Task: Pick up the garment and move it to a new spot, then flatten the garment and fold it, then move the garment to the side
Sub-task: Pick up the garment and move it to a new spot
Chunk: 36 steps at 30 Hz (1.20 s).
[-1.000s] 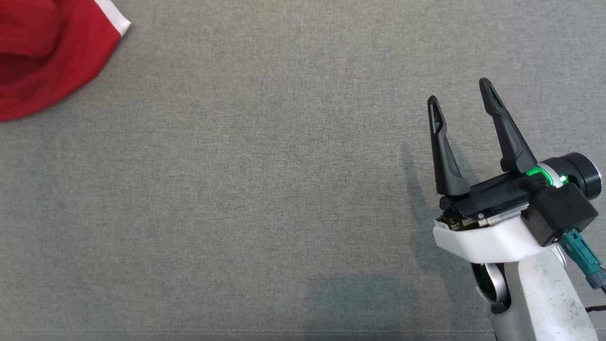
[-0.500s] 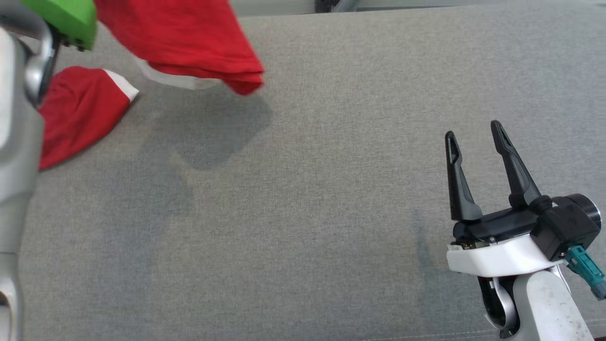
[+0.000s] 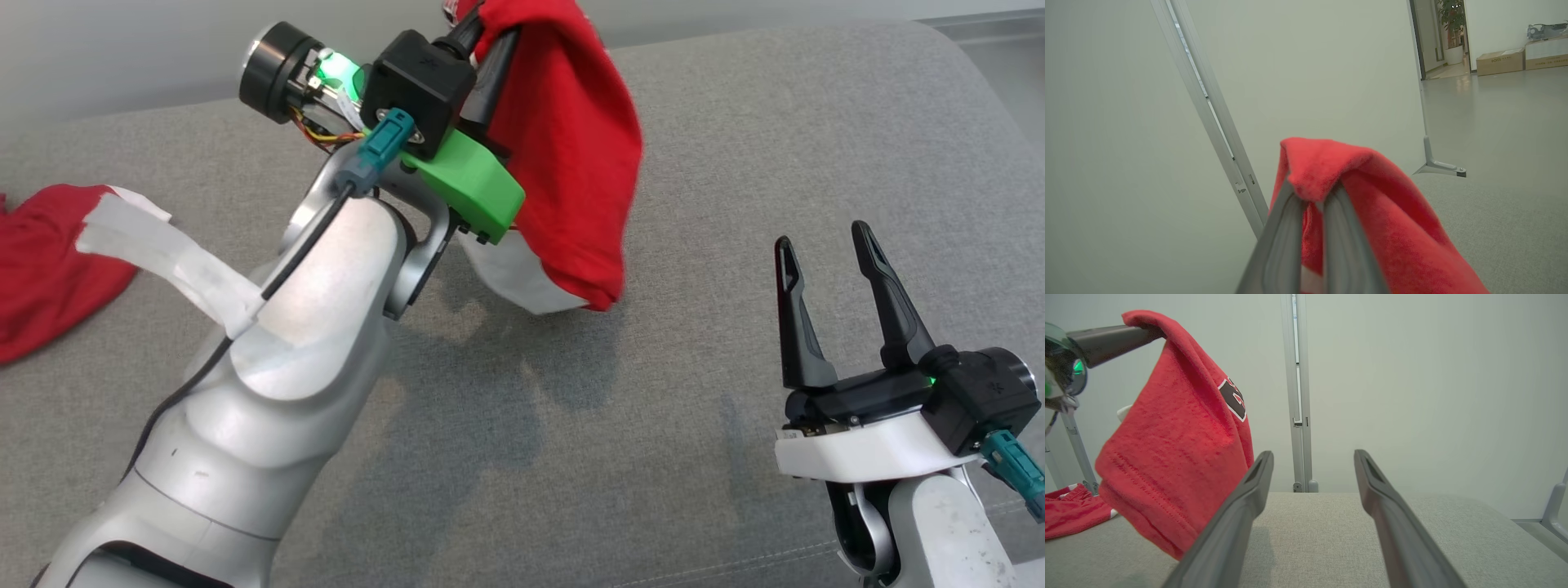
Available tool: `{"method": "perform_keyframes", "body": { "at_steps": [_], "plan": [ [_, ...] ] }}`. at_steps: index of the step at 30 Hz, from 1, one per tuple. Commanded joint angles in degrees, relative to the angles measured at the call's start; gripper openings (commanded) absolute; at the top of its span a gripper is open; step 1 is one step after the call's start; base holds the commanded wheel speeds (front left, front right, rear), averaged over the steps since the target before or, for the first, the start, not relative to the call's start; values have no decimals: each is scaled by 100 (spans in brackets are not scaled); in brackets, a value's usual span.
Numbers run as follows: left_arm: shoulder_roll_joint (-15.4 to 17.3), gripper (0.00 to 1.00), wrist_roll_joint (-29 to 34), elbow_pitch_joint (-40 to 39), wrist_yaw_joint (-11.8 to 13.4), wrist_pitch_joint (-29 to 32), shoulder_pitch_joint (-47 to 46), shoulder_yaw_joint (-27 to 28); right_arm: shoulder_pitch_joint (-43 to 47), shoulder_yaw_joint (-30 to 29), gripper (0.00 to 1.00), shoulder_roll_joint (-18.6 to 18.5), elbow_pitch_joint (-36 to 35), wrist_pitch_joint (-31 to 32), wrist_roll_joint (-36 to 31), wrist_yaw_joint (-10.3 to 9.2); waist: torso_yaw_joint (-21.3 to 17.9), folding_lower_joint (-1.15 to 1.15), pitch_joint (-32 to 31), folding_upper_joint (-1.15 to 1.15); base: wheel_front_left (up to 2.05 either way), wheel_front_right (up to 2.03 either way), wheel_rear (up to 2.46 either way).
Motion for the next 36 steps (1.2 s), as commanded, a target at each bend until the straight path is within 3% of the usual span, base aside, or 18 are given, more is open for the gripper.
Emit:
{"method": "perform_keyframes", "body": {
  "at_steps": [1, 4, 15, 20, 28, 29, 31, 32, 33, 34, 36],
  "plan": [
    [-16, 0, -15, 15, 96, -63, 78, 3, -31, 5, 100, -8, 16, -20, 23, -2, -50, 0, 44, 39, 0, 0, 0],
    [-163, 0, -26, 196, 357, -174, 210, -4, -63, 31, 100, -9, 26, -20, 45, -2, -105, 0, 108, 39, 0, 0, 0],
    [-276, 0, -473, 1853, 693, -653, 919, 238, -134, -29, 100, -8, 57, -20, -19, -2, -80, 0, 392, 39, 0, 0, 0],
    [-319, 0, -742, 2656, 740, -886, 1194, 444, -158, -33, 100, -8, 115, -20, -68, -2, 11, 0, 423, 39, 0, 0, 0],
    [-348, 3, -824, 2884, 587, -990, 1409, 602, -140, -24, 100, -9, 216, -20, -70, -2, 105, 0, 330, 39, 0, 0, 0],
    [-351, 13, -797, 2809, 532, -979, 1518, 650, -123, -8, 100, -9, 241, -20, -61, -2, 117, 0, 295, 39, 0, 0, 0],
    [-350, 41, -771, 2725, 486, -977, 1637, 710, -108, 4, 100, -8, 271, -20, -53, -2, 123, 0, 255, 39, 0, 0, 0],
    [-351, 48, -753, 2674, 465, -977, 1696, 741, -94, 7, 100, -9, 284, -20, -48, -2, 127, 0, 232, 39, 0, 0, 0],
    [-351, 67, -735, 2603, 452, -977, 1748, 783, -80, 12, 100, -9, 293, -20, -41, -2, 129, 0, 215, 39, 0, 0, 0],
    [-352, 96, -696, 2501, 427, -978, 1801, 820, -66, 10, 100, -9, 307, -20, -37, -2, 134, 0, 194, 39, 0, 0, 0],
    [-347, 100, -641, 2279, 377, -977, 1953, 906, -27, 12, 100, -9, 335, -20, -29, -2, 141, 0, 138, 39, 0, 0, 0]
  ]
}}
